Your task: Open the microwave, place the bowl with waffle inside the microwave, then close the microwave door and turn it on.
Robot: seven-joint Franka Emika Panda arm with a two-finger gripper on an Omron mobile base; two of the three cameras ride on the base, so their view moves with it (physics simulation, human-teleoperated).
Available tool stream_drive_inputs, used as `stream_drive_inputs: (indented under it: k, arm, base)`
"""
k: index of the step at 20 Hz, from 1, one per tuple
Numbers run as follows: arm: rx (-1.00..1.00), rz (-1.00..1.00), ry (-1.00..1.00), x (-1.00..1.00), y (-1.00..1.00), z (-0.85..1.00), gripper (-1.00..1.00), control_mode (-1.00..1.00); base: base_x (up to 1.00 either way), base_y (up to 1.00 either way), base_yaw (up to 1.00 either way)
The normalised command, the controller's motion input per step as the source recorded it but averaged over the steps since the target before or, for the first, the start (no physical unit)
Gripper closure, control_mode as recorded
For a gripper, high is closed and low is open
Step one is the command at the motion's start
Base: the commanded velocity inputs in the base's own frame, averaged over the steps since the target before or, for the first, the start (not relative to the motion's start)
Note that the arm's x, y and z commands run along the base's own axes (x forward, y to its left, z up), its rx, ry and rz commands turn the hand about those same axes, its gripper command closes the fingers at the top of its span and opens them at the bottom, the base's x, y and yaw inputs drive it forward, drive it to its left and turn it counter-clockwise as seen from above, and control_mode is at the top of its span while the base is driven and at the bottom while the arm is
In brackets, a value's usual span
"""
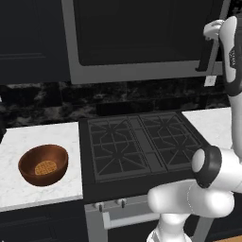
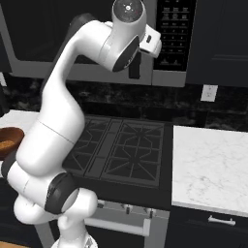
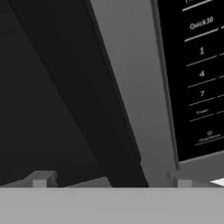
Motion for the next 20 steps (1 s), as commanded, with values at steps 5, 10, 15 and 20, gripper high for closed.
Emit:
stream_drive_inputs:
  k: [5,10,15,20]
  arm:
    - [-0.11,0.00,0.00,0.33,0.00,-0.08,-1.00,-1.00]
    - [-0.13,0.00,-0.09,0.24,0.01,-0.04,-1.00,-1.00]
    - [-0.10,0.00,-0.11,0.25,0.00,0.00,-1.00,-1.00]
    - [-0.07,0.00,-0.17,0.25,0.01,-0.03,-1.00,-1.00]
  base:
    - [0.00,0.00,0.00]
    - [0.00,0.00,0.00]
    - [0.00,0.00,0.00]
    - [0.00,0.00,0.00]
